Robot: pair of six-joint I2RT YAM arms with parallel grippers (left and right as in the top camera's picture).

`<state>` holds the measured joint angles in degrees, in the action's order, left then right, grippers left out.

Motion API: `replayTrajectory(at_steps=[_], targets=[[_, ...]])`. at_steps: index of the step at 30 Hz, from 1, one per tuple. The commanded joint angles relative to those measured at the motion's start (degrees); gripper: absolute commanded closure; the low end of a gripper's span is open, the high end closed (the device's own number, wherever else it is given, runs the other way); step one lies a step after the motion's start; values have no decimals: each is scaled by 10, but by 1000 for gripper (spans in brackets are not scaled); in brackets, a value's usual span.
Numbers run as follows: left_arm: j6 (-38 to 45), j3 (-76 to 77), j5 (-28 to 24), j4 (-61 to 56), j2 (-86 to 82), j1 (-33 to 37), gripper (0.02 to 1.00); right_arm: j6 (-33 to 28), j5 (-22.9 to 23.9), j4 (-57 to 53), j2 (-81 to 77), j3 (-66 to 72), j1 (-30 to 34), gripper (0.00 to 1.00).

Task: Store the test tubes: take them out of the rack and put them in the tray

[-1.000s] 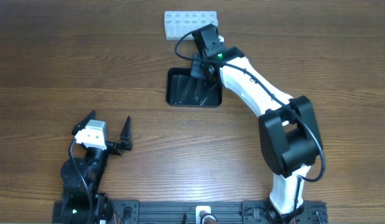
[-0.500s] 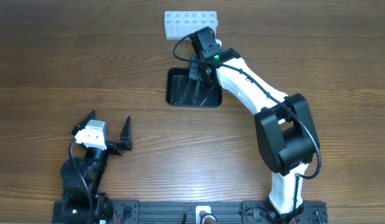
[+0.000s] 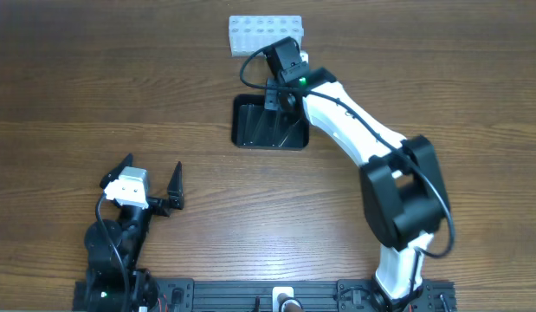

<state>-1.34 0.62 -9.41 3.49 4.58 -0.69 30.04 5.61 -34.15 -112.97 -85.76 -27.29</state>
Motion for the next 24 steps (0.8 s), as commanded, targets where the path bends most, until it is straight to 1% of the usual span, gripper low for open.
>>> replayTrajectory(at_steps=[1, 3, 6, 7, 9, 11, 13, 16, 19, 24], targets=[[-6, -3, 3, 1, -3, -2, 20, -79, 130, 25, 148, 6, 18, 439], [-6, -3, 3, 1, -3, -2, 20, -117, 155, 65, 204, 32, 41, 373], [-6, -3, 3, 1, -3, -2, 18, -181, 147, 177, 302, 117, 94, 327], [-6, -3, 3, 1, -3, -2, 18, -192, 141, 212, 335, 150, 112, 310], [-6, -3, 3, 1, -3, -2, 20, -212, 109, 265, 409, 222, 156, 294], [-6, -3, 3, 1, -3, -2, 20, -233, 75, 276, 482, 282, 200, 281], [-6, -3, 3, 1, -3, -2, 18, -256, 69, 267, 553, 338, 232, 242], [-6, -3, 3, 1, -3, -2, 20, -303, 73, 260, 655, 424, 242, 159], [-6, -3, 3, 1, -3, -2, 18, -305, 79, 259, 745, 499, 241, 95], [-6, -3, 3, 1, -3, -2, 20, -298, 79, 254, 883, 615, 243, 25]])
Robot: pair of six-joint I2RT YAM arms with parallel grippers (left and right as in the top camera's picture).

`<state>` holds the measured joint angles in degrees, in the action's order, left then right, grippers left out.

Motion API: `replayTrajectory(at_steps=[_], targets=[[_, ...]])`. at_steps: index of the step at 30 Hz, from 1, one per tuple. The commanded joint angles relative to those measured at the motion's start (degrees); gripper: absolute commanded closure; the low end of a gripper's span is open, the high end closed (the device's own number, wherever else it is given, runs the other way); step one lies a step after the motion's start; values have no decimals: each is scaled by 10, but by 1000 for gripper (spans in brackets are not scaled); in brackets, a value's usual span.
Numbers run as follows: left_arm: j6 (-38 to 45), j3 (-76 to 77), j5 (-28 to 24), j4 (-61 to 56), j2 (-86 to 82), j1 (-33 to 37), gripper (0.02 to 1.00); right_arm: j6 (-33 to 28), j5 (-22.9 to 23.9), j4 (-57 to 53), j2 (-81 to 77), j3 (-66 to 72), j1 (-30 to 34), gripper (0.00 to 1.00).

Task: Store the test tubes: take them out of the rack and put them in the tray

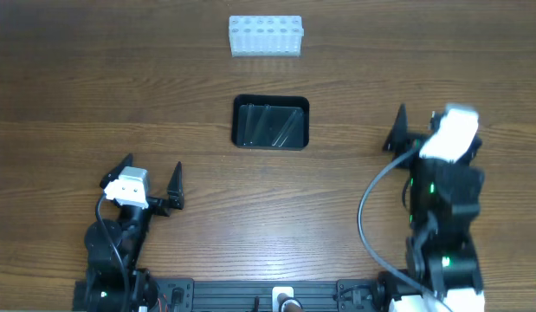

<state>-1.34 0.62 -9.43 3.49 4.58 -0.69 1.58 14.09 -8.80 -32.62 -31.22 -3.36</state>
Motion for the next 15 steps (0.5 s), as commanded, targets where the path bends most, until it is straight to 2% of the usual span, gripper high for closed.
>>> replayTrajectory(at_steps=[1, 8, 15], targets=[[-6, -3, 3, 1, -3, -2, 18, -14, -5, 0, 109, 95, 5, 7], [-6, -3, 3, 1, -3, -2, 18, -15, -5, -10, 245, 196, 16, 7], [-6, -3, 3, 1, -3, -2, 18, -19, -13, 13, 322, 237, 12, 9]])
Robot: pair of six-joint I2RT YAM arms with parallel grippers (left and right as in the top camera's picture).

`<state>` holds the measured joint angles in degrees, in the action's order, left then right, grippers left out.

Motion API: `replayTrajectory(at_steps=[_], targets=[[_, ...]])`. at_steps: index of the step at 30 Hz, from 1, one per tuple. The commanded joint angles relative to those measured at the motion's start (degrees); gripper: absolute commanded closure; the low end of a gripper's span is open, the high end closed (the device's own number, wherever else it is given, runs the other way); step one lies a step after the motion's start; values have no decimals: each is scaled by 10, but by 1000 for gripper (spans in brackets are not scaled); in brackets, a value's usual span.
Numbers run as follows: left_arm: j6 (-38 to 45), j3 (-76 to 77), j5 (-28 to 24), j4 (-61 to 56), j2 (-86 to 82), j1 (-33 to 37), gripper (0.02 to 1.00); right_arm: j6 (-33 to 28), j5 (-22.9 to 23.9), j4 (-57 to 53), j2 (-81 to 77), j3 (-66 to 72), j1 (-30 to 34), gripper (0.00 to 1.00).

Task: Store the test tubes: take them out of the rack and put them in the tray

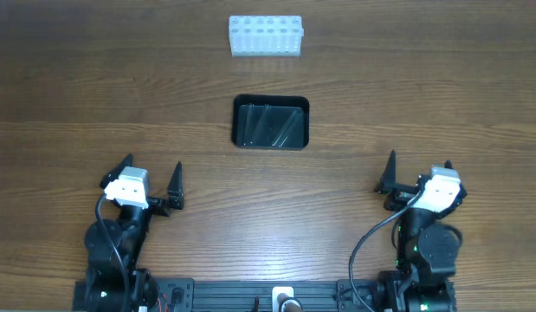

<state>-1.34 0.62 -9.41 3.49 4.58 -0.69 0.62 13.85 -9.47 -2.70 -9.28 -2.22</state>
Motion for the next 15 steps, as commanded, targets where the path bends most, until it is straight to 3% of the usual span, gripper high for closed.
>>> replayTrajectory(at_steps=[1, 5, 9, 15], targets=[[-6, -3, 3, 1, -3, -2, 18, -12, -14, 24, 24, 21, -1, 9], [-6, -3, 3, 1, -3, -2, 18, -16, -23, 44, 24, 38, -1, 9], [-6, -3, 3, 1, -3, -2, 20, -22, -22, 136, 24, 90, -1, 7], [-6, -3, 3, 1, -3, -2, 18, -22, -24, 127, 24, 90, -1, 9]])
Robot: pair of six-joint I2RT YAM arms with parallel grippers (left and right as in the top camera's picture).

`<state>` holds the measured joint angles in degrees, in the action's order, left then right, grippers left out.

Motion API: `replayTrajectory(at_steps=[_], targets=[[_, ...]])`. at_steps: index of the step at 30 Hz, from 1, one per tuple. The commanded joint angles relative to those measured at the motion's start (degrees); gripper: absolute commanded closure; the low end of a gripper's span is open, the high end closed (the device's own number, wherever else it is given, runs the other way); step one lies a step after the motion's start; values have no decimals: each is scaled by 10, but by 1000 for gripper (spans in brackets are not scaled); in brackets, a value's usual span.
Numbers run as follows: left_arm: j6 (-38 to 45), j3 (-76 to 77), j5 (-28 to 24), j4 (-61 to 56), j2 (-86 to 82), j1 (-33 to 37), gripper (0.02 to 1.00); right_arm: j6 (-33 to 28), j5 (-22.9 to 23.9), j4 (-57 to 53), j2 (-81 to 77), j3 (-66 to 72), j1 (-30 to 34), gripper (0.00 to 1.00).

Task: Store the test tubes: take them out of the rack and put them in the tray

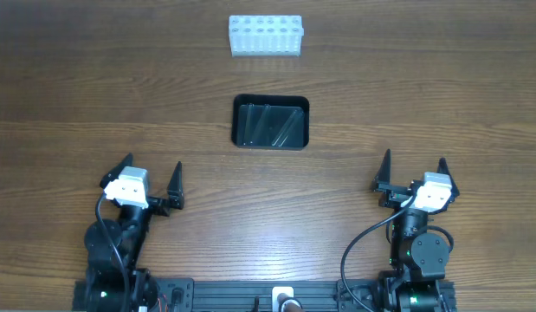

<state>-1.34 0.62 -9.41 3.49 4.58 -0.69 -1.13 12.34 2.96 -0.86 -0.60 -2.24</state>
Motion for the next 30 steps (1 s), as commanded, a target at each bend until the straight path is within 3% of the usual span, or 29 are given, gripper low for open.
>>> replayTrajectory(at_steps=[1, 8, 30], targets=[[-6, -3, 3, 1, -3, -2, 18, -5, -7, -2, 5, 3, 0, 7], [-6, -3, 3, 1, -3, -2, 18, -7, 9, -60, 5, 3, 0, 9], [-6, -3, 3, 1, -3, -2, 18, -7, 8, -60, 3, 3, 0, 7]])
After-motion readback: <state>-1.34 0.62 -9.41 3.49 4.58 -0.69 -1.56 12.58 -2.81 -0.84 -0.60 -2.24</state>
